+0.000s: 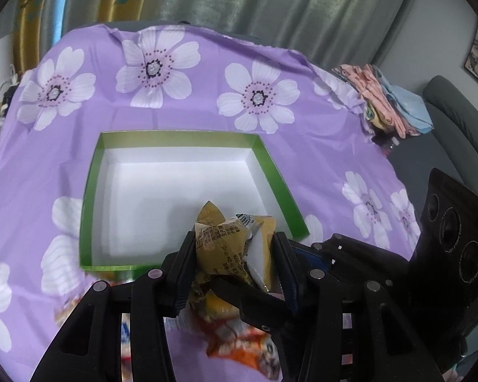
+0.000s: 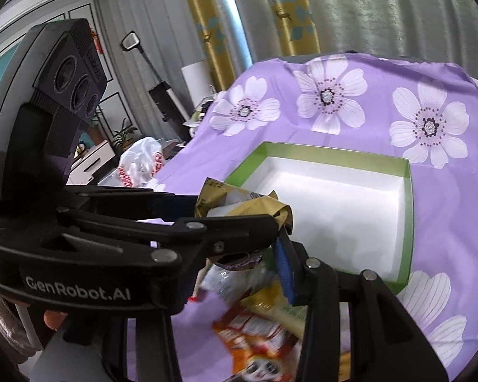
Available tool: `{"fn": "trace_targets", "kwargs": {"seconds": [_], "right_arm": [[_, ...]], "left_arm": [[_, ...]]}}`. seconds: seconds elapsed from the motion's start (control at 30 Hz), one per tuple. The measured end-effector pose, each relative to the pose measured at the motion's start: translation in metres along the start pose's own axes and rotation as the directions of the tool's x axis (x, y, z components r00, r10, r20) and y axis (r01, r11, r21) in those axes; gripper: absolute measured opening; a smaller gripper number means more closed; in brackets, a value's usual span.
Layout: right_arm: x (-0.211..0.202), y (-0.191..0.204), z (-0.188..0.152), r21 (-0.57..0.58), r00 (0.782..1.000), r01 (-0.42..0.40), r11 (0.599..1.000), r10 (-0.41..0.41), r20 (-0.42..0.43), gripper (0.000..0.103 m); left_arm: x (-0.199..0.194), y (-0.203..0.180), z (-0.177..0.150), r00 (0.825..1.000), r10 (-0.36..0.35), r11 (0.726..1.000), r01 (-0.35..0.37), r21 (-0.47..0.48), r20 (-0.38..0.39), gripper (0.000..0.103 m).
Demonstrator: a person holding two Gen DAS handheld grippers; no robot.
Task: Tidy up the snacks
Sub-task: 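Carry the yellow-gold snack over the green box and open the right gripper, then move the right gripper back to the orange panda chip bag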
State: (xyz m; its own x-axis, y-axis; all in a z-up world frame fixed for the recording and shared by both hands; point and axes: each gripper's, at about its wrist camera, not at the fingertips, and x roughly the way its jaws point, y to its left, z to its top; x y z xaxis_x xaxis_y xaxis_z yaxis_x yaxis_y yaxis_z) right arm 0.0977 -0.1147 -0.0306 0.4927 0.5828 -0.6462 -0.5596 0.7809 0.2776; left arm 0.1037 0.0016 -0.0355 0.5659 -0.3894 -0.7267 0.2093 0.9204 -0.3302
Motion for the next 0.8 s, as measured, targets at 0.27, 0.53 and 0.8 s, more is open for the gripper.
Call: {"fn": "trace_targets", "kwargs": {"seconds": [0.27, 0.53, 0.8], "right_arm": [[0.041, -0.027, 0.004, 0.030, 0.997, 0.036, 0.999, -0.034, -0.074, 0.045], [0.057, -0.045, 0.004, 0.052, 0.990, 0.104, 0.993, -0.099, -0.097, 0.062], [0.017, -0.060, -0.010, 0.095, 0.987, 0.156, 0.983, -0.151, -0.061, 0.069]], "left_arm": [[0.043, 0.021, 0.013, 0.998, 0.009, 0.998, -0.012, -0.057, -0.058, 0.047], [0.061, 0.032, 0.017, 0.995, 0.058, 0.993, -0.066, -0.097, -0.082, 0.076], [0.023, 0.048, 0.007, 0.995, 0.092, 0.985, -0.096, -0.142, -0.033, 0.084]]}}
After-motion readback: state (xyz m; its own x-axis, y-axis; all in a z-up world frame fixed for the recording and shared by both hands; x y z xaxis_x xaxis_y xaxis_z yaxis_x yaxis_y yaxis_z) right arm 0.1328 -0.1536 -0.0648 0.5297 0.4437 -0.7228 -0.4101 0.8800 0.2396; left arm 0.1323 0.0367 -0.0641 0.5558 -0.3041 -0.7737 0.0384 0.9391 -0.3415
